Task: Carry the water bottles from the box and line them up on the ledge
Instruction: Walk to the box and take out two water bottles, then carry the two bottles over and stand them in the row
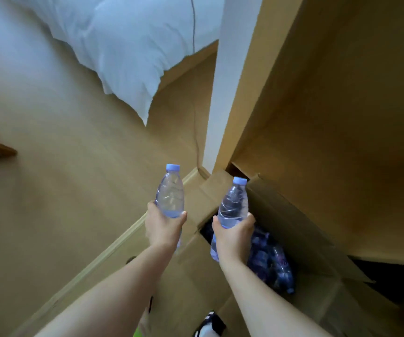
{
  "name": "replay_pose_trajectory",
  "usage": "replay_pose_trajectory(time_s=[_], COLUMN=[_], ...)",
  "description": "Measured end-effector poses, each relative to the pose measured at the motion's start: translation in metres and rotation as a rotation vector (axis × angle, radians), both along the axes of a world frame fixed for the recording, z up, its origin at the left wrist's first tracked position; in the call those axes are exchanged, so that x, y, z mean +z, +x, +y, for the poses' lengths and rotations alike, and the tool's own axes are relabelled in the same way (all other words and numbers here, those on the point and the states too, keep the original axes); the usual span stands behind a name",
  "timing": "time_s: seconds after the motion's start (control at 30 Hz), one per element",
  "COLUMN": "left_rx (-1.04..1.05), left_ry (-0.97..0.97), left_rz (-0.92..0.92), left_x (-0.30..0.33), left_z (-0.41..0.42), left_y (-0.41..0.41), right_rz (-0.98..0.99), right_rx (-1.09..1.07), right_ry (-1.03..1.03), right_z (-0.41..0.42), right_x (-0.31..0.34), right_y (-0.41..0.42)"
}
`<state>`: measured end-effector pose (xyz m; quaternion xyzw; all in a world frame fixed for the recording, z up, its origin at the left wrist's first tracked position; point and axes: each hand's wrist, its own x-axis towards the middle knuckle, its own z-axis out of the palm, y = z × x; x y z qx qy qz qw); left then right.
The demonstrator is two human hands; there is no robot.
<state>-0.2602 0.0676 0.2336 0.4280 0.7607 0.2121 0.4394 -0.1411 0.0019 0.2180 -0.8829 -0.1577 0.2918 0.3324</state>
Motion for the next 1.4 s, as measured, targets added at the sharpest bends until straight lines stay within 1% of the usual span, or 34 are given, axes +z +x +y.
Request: replay_pose_trajectory(time_s=[0.1,0.23,0.37,0.5,0.67,0.8,0.97,1.13,1.3,1.4], left_rx=[0.089,0.146,0.23,0.351,0.483,0.561,0.667,0.682,0.757,0.782], left_ry=[0.027,0.048,0.123,0.183,0.218,0.23,0.208,0.269,0.298,0.317], left_rz=[-0.012,-0.01,0.004,0.061,0.104,0.14,0.11,0.097,0.113,0.152], left_x=[0.026,0.056,0.084,0.108,0.134,0.15,0.164,0.175,0.201,0.215], left_z=[0.023,0.077,0.141,0.195,0.238,0.277,0.351,0.45,0.537,0.576], left_y=[-0.046,-0.116,-0.194,-0.273,-0.331,-0.365,-0.386,-0.397,-0.412,-0.426], right_rz=[0.006,0.041,-0.011,-0.046,-0.014,-0.014,0.016,0.0,-0.02,-0.002], right_rx=[0.033,0.094,0.179,0.273,0.423,0.524,0.65,0.744,0.839,0.871], right_ry=[0.03,0.081,0.098,0.131,0.191,0.193,0.236,0.253,0.326,0.355], right_z=[0.032,0.097,0.176,0.247,0.305,0.356,0.429,0.543,0.658,0.704], right_x=[0.025,0.055,0.084,0.12,0.149,0.168,0.168,0.172,0.205,0.224], right_y=[-0.049,-0.115,-0.183,-0.255,-0.314,-0.35,-0.378,-0.4,-0.424,-0.439])
